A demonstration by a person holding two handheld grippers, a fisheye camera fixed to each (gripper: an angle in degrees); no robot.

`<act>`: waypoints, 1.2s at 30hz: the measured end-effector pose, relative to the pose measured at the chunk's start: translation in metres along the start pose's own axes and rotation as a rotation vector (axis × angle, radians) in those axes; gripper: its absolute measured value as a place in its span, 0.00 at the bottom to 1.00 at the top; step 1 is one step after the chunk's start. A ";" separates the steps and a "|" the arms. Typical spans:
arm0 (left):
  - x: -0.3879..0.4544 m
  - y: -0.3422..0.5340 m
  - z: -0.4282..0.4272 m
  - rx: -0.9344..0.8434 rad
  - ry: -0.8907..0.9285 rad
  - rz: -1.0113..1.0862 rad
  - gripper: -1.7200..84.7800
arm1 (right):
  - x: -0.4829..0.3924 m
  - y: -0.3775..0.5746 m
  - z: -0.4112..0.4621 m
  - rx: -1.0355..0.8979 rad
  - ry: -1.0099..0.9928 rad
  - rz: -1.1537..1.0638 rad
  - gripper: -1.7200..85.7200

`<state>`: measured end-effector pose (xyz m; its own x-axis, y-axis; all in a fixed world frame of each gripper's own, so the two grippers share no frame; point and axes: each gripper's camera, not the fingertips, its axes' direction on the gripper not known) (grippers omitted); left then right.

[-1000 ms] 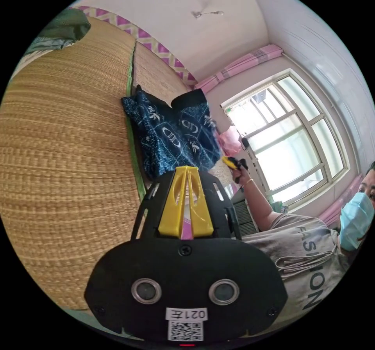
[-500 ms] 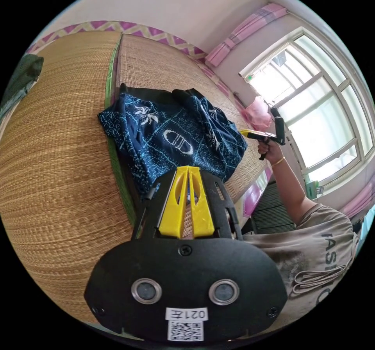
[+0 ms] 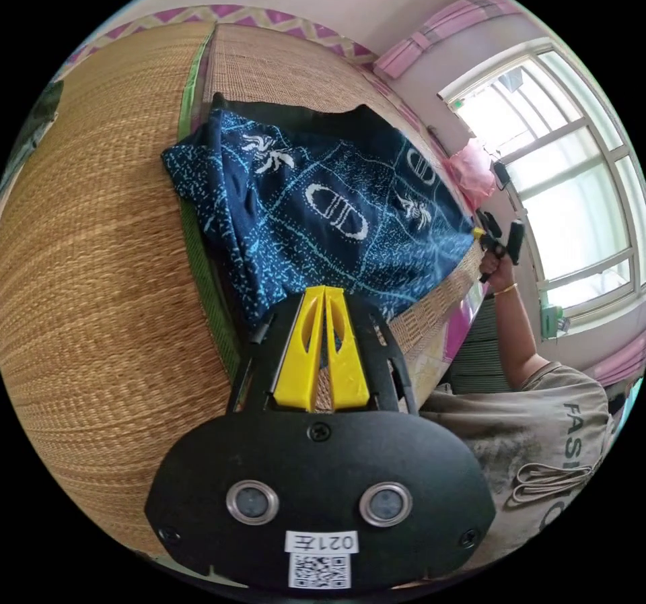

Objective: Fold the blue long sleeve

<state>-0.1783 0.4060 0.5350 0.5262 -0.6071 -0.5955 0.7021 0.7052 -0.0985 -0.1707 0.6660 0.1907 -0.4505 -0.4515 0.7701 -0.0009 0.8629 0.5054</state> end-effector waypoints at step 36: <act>-0.224 -0.165 0.121 0.114 0.088 -0.121 0.06 | 0.093 -0.120 0.215 -0.124 -0.020 0.082 0.02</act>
<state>-0.3540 0.3818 0.7813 0.3942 -0.6467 -0.6529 0.8101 0.5801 -0.0855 -0.4047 0.5689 0.1177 -0.4623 -0.3753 0.8034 0.1467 0.8612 0.4867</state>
